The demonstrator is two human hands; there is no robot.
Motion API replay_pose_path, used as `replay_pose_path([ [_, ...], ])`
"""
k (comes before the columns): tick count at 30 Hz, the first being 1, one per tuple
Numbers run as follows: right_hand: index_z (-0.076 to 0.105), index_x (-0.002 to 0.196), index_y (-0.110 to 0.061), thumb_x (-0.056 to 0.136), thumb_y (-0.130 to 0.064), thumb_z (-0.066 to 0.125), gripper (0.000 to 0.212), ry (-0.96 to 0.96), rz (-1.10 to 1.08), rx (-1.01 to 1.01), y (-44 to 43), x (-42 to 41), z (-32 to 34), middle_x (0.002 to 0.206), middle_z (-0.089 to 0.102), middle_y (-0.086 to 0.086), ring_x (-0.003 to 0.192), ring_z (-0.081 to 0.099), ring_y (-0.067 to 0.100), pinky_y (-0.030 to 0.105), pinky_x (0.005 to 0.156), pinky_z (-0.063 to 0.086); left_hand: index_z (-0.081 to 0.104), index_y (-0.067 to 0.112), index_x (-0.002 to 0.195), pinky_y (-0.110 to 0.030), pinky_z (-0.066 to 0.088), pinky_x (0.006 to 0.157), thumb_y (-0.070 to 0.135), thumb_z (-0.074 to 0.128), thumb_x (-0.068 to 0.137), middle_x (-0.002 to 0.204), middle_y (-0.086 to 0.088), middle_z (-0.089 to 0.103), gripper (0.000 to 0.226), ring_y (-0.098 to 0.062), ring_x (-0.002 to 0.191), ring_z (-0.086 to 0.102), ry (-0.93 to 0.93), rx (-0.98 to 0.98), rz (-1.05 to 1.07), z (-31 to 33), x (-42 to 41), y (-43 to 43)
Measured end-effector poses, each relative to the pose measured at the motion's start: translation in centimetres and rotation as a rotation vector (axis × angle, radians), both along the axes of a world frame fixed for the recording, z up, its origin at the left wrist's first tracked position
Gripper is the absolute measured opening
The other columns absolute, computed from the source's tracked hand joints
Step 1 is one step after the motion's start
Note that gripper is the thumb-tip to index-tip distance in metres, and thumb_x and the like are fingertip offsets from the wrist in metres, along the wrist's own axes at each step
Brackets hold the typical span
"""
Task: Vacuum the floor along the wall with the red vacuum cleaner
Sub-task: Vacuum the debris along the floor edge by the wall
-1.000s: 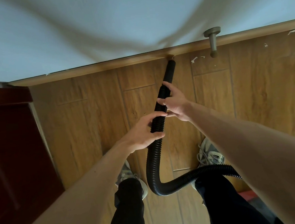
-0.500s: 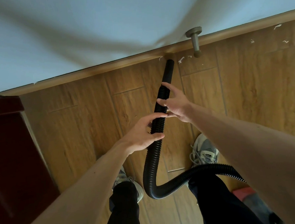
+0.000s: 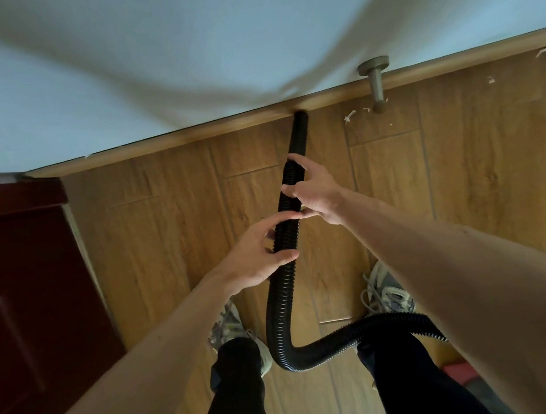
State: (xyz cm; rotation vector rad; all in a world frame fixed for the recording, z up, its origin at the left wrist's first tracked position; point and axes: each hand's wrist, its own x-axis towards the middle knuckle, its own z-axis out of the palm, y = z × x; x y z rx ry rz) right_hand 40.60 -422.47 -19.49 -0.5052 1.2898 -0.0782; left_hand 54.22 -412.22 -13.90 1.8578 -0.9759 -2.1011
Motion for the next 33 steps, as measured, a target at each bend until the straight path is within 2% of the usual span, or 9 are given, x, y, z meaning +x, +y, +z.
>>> replay_pose_path([
  [3,0.037,0.148,-0.038,0.095,0.003,0.058,0.071,0.021,-0.018,-0.01,-0.2,-1.6,0.1,0.129,0.054,0.006,0.097,0.064,0.021,0.036,0.061,0.061,0.053,0.057,0.124,-0.043,0.056,0.093,0.014,0.072,0.088,0.117,0.013,0.054,0.059,-0.017,0.108,0.061,0.018,0.003,-0.039,-0.1,-1.4,-0.8],
  [7,0.038,0.148,-0.039,0.095,0.004,0.058,0.071,0.046,-0.123,0.019,0.3,-3.9,0.2,0.133,0.053,0.007,0.1,0.065,0.025,0.037,0.062,0.061,0.052,0.042,0.136,-0.045,0.051,0.101,0.011,0.07,0.09,0.129,0.012,0.052,0.059,-0.008,0.116,0.053,0.034,-0.025,-0.135,0.0,-3.1,-1.5],
  [10,0.039,0.147,-0.041,0.095,0.005,0.056,0.071,0.044,-0.166,0.046,1.1,-5.1,0.4,0.133,0.053,0.006,0.103,0.065,0.026,0.038,0.063,0.061,0.049,0.037,0.14,-0.045,0.05,0.103,0.01,0.069,0.09,0.136,0.006,0.049,0.06,-0.01,0.119,0.051,0.056,-0.027,-0.201,0.3,-3.8,-1.4],
  [13,0.04,0.147,-0.041,0.095,0.005,0.056,0.071,0.048,-0.206,0.068,1.9,-5.6,0.5,0.132,0.054,0.007,0.104,0.065,0.027,0.04,0.067,0.061,0.048,0.036,0.141,-0.047,0.051,0.101,0.011,0.069,0.09,0.139,0.004,0.049,0.061,-0.013,0.119,0.051,0.061,-0.012,-0.22,0.4,-3.9,-0.9],
  [17,0.039,0.148,-0.04,0.095,0.005,0.057,0.072,0.046,-0.227,0.065,2.4,-5.5,0.4,0.13,0.055,0.007,0.104,0.065,0.027,0.038,0.065,0.061,0.048,0.04,0.14,-0.045,0.051,0.101,0.012,0.069,0.091,0.131,0.009,0.051,0.061,-0.008,0.114,0.055,0.06,0.0,-0.241,0.4,-3.7,-0.7],
  [23,0.036,0.149,-0.04,0.095,0.004,0.057,0.073,0.056,-0.214,0.018,0.6,-5.3,-0.1,0.122,0.052,0.002,0.1,0.064,0.023,0.039,0.067,0.062,0.048,0.039,0.14,-0.043,0.051,0.101,0.012,0.069,0.09,0.141,0.008,0.048,0.06,-0.006,0.12,0.051,0.012,-0.039,-0.246,-0.2,-3.9,-2.3],
  [25,0.036,0.149,-0.04,0.095,0.004,0.058,0.073,0.071,-0.214,0.011,-0.1,-5.7,-0.1,0.124,0.051,0.002,0.1,0.065,0.024,0.041,0.068,0.062,0.048,0.038,0.14,-0.039,0.052,0.099,0.012,0.069,0.09,0.141,0.007,0.049,0.06,-0.005,0.119,0.051,0.0,-0.056,-0.264,-0.3,-4.4,-3.2],
  [30,0.037,0.148,-0.042,0.095,0.003,0.059,0.073,0.112,-0.248,-0.014,-1.1,-8.0,-0.1,0.125,0.054,0.003,0.096,0.068,0.024,0.032,0.056,0.06,0.049,0.038,0.139,-0.028,0.056,0.088,0.011,0.068,0.091,0.136,0.009,0.05,0.058,0.0,0.11,0.054,0.011,-0.086,-0.315,-0.3,-6.4,-5.0],
  [33,0.036,0.148,-0.043,0.095,0.001,0.059,0.073,0.132,-0.322,0.001,-0.5,-9.9,0.0,0.122,0.058,0.001,0.095,0.069,0.023,0.039,0.064,0.063,0.048,0.036,0.14,-0.02,0.054,0.083,0.011,0.068,0.091,0.133,0.01,0.053,0.058,0.003,0.104,0.055,-0.002,-0.097,-0.394,-0.3,-7.8,-5.7],
])
